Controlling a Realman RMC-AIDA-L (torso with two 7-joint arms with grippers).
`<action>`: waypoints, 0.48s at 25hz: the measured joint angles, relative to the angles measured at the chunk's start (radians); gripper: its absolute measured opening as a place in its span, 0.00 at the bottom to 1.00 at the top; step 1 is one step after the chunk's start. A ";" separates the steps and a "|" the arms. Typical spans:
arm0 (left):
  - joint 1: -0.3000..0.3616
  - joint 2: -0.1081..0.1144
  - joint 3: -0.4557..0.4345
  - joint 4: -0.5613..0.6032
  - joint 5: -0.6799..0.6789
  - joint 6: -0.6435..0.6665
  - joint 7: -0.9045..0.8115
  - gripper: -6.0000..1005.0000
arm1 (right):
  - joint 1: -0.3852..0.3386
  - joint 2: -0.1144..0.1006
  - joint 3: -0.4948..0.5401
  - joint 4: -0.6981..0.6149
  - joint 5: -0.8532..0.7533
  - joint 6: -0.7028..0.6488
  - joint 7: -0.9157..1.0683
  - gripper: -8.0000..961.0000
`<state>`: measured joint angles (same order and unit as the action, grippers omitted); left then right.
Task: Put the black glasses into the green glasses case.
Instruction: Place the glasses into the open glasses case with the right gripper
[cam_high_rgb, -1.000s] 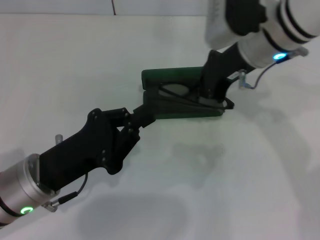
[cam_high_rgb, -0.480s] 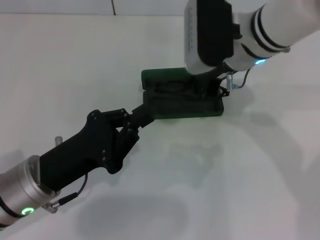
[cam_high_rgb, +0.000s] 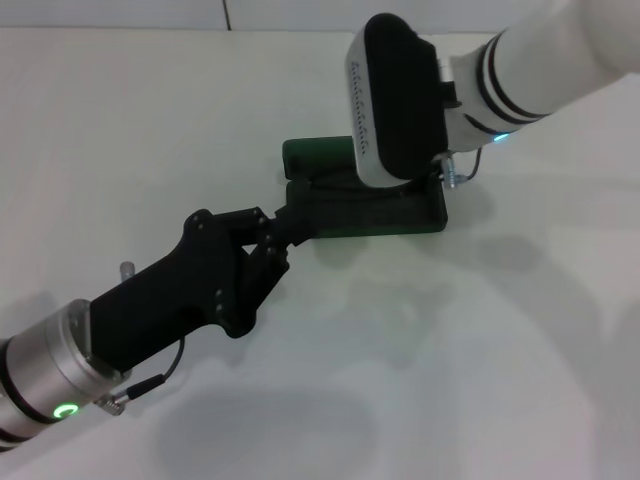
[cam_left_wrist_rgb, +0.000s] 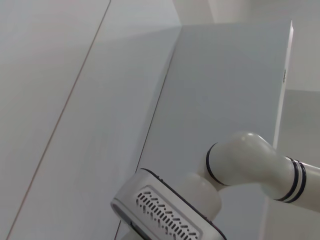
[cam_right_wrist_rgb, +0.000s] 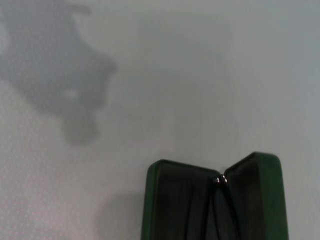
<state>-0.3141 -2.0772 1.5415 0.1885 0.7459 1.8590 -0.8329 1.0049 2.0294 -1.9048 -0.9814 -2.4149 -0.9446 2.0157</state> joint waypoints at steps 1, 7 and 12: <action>-0.001 0.000 0.000 0.000 0.000 -0.001 0.000 0.05 | 0.000 0.000 -0.008 0.000 -0.001 0.010 0.000 0.06; -0.007 0.000 0.000 0.000 -0.001 -0.010 0.000 0.05 | 0.001 0.000 -0.034 0.002 -0.002 0.028 -0.001 0.06; -0.007 0.000 0.000 0.000 -0.001 -0.011 -0.001 0.05 | 0.001 0.000 -0.038 0.011 -0.003 0.028 -0.002 0.06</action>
<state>-0.3210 -2.0769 1.5415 0.1886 0.7445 1.8482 -0.8337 1.0063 2.0294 -1.9424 -0.9708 -2.4177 -0.9171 2.0141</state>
